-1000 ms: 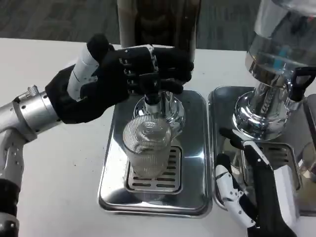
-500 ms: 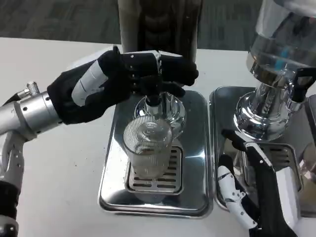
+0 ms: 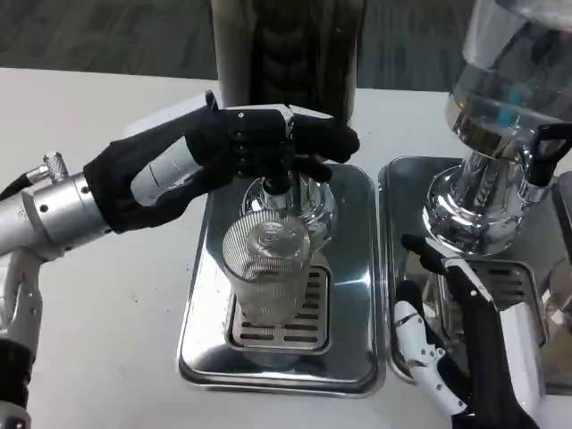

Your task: Grasp the cup under the faucet to collect the drink, then remove the cup.

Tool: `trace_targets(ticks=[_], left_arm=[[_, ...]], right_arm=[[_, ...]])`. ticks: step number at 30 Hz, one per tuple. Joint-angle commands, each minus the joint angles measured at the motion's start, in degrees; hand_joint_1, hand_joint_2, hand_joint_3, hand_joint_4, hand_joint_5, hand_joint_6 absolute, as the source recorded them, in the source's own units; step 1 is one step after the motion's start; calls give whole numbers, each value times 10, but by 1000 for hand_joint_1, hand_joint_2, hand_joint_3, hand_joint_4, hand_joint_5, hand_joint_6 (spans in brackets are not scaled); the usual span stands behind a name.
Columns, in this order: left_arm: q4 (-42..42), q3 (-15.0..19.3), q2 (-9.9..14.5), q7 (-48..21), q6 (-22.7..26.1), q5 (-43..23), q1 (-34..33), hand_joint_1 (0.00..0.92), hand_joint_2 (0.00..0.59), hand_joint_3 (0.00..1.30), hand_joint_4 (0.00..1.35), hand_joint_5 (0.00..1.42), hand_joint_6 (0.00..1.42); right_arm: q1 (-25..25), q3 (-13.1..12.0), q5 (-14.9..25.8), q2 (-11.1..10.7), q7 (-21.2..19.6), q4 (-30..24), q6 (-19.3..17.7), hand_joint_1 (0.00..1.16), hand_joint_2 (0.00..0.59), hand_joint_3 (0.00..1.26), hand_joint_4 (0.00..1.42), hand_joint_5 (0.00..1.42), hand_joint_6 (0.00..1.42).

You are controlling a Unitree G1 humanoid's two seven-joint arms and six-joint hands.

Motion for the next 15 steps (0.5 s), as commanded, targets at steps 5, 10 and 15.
trace_targets(ticks=[5, 10, 15], left_arm=[[-6, -22, 7, -11, -56, 22, 20, 0, 81, 291, 199, 171, 255], [-2, -27, 10, -4, -93, 26, 23, 0, 82, 288, 198, 167, 255], [-3, -29, 12, -2, -117, 26, 28, 0, 82, 283, 191, 162, 255]], right_arm=[[0, -5, 7, -3, 7, -7, -5, 348, 424, 304, 234, 232, 148], [-3, -6, 10, -3, 11, -5, -7, 346, 423, 304, 234, 227, 145], [-4, -7, 9, -5, 12, -5, -6, 345, 422, 298, 234, 225, 144]])
